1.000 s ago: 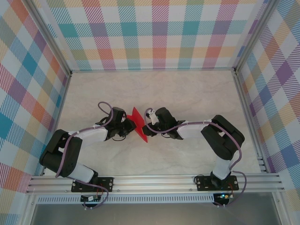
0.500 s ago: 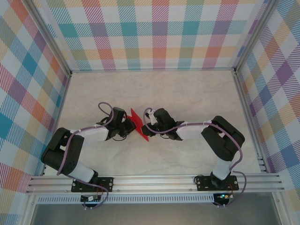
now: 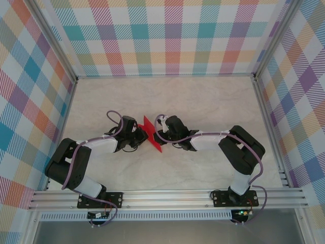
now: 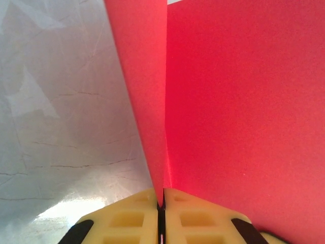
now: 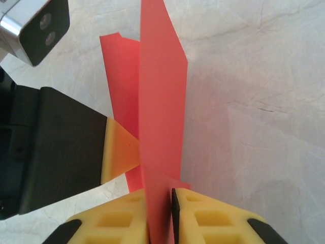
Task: Fold a paper plane with a square sheet of paper (pick it up from the middle)
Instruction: Fold the wing for the fifth time at the center of the table.
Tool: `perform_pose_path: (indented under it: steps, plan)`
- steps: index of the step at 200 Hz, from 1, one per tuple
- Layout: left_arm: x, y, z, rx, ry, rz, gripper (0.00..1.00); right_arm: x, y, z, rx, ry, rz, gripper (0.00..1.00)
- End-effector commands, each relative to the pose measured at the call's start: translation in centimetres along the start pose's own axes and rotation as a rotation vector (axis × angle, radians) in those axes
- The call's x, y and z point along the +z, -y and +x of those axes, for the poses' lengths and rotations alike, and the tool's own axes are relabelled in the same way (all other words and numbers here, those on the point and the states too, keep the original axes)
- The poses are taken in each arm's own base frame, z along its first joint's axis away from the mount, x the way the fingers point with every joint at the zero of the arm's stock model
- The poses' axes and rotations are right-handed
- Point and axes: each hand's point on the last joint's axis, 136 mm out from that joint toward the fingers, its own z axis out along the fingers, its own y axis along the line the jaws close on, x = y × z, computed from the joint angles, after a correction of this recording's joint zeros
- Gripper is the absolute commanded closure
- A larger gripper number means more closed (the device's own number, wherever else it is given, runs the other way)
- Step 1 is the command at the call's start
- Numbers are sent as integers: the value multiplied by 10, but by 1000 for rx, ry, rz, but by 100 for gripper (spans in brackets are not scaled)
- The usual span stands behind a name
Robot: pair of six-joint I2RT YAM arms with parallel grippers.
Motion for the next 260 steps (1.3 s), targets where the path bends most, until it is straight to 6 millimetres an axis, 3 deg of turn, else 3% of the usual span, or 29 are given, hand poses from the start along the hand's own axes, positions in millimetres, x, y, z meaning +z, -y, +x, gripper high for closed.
perform_pose_path:
  steps: [1,50,79,121,167,211,260]
  plan:
    - [2,5,-2,-13,0,29,87,0,-1,-9,-66,17,31,87]
    - [-15,16,-8,5,40,54,50,-24,19,-18,-243,37,183,92]
    - [-27,13,-12,15,79,25,38,-35,16,-26,-299,68,189,92]
    - [-38,-7,-17,6,139,-61,31,-36,19,-26,-378,74,250,92]
    - [-37,-22,-14,-3,142,-112,32,-25,29,-18,-476,43,370,92]
    - [-40,-39,-16,-27,165,-170,33,-6,17,-5,-622,-12,428,93]
    - [-56,-54,-26,-69,208,-192,33,4,0,10,-655,-46,404,92]
